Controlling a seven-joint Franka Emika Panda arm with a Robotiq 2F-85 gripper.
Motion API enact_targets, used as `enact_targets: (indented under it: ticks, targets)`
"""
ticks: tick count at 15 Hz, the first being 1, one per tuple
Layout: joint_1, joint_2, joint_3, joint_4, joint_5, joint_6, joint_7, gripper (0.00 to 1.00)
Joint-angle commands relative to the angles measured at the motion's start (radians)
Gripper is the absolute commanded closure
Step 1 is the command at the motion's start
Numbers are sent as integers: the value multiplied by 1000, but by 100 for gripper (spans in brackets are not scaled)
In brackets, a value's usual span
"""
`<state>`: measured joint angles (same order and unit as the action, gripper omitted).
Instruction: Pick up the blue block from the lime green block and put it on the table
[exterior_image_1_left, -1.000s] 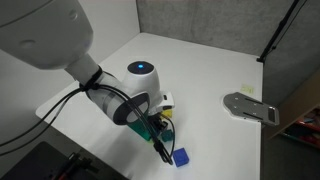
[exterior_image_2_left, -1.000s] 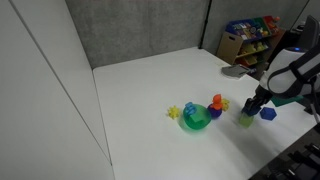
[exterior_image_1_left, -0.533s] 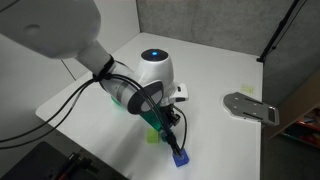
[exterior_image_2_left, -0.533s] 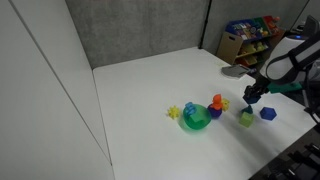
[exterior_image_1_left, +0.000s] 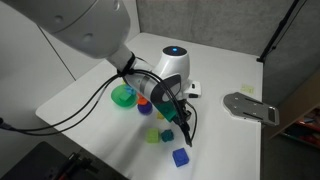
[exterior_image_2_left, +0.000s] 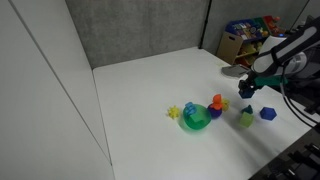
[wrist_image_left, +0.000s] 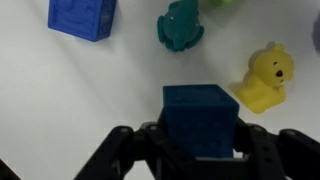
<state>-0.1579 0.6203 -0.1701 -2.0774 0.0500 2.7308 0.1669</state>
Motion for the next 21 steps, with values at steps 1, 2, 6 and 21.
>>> enact_targets:
  ticks: [1,2,6,21]
  targets:
    - [-20,102,3,134,38,-52,15,72]
    - [-27,122,5,158,46,-58,11,72]
    - [-57,174,16,222,68,-89,-10,20]
    - [18,-59,13,-26,25,-92,-39,0]
